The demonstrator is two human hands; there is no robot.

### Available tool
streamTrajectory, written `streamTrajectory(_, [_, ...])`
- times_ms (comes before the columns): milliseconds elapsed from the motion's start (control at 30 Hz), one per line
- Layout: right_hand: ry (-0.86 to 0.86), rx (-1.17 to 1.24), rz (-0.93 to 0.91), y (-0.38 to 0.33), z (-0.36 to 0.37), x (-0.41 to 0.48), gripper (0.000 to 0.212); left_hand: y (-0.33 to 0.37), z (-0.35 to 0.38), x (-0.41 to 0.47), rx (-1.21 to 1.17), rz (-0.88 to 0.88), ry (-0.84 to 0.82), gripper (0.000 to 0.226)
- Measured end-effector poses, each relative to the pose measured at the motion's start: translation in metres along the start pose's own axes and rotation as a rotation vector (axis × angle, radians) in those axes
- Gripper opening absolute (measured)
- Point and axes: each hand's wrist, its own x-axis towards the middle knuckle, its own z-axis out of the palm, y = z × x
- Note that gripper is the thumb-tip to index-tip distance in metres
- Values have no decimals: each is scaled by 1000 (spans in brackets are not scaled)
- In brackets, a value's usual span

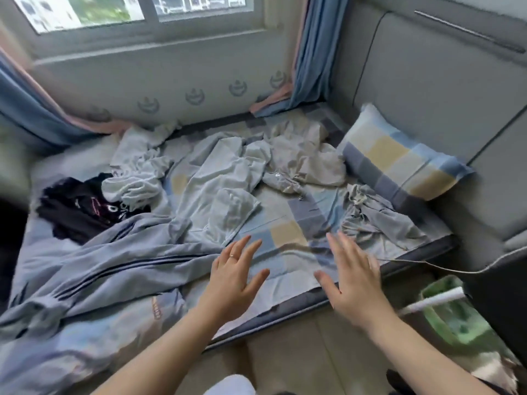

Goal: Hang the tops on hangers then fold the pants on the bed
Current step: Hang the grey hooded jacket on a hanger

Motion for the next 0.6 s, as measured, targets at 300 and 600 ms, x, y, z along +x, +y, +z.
streamTrajectory(300, [-117,-10,-54,-91,47,128,73,-123,-18,40,-74,-141,5,65])
streamTrajectory(600, [-293,-19,-33,-123,104,226,71,-210,3,80,-159,-378,-75,57])
